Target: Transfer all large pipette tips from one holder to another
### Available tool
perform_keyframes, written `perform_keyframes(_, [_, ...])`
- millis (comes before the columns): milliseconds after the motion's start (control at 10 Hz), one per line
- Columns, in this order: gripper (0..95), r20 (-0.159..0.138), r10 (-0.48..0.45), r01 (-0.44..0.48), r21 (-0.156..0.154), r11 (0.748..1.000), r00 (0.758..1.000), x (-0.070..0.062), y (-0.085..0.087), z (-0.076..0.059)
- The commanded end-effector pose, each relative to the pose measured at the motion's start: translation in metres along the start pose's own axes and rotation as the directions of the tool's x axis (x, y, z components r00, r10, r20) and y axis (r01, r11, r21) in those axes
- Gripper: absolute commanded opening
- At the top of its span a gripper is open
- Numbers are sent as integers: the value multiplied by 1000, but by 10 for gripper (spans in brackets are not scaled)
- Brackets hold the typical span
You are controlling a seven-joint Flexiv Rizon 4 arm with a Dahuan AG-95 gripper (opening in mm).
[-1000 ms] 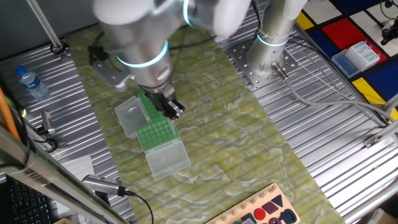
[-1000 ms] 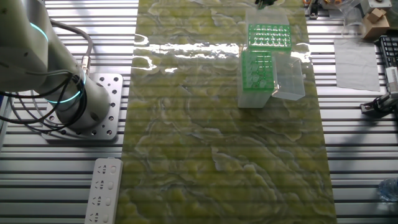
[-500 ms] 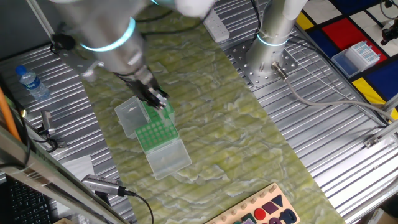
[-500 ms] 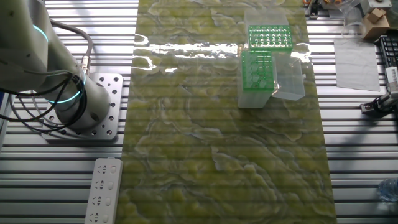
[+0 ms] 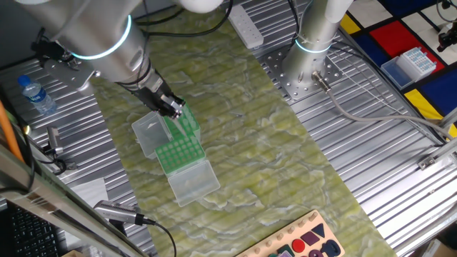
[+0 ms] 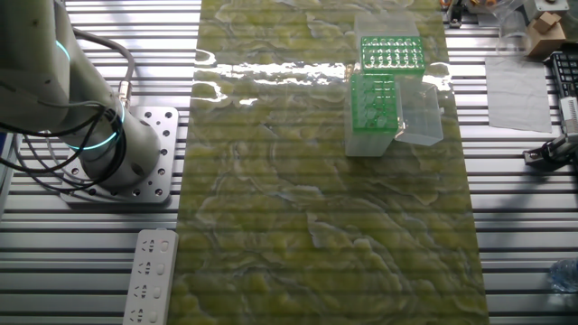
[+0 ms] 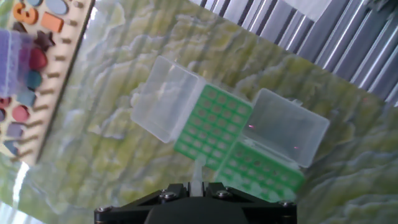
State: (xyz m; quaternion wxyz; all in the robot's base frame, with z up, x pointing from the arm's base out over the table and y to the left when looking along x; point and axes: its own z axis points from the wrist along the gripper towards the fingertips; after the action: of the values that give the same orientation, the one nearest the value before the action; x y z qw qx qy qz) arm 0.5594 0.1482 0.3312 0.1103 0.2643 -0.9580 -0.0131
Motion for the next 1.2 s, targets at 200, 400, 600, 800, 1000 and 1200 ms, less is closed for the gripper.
perform_keyframes(200, [0,-30,-106,107,53,993,994,10,-31,4])
perform_keyframes(400, [0,-32,-129,131,63,989,991,13,-42,7])
perform_keyframes(600, [0,-43,-179,182,89,979,983,19,-64,17])
perform_keyframes(800, [0,-42,-198,202,95,975,979,23,-73,23])
perform_keyframes(1000, [0,-26,-214,216,110,970,976,32,-79,35])
perform_keyframes(1200, [0,-20,-219,220,115,969,975,35,-80,40])
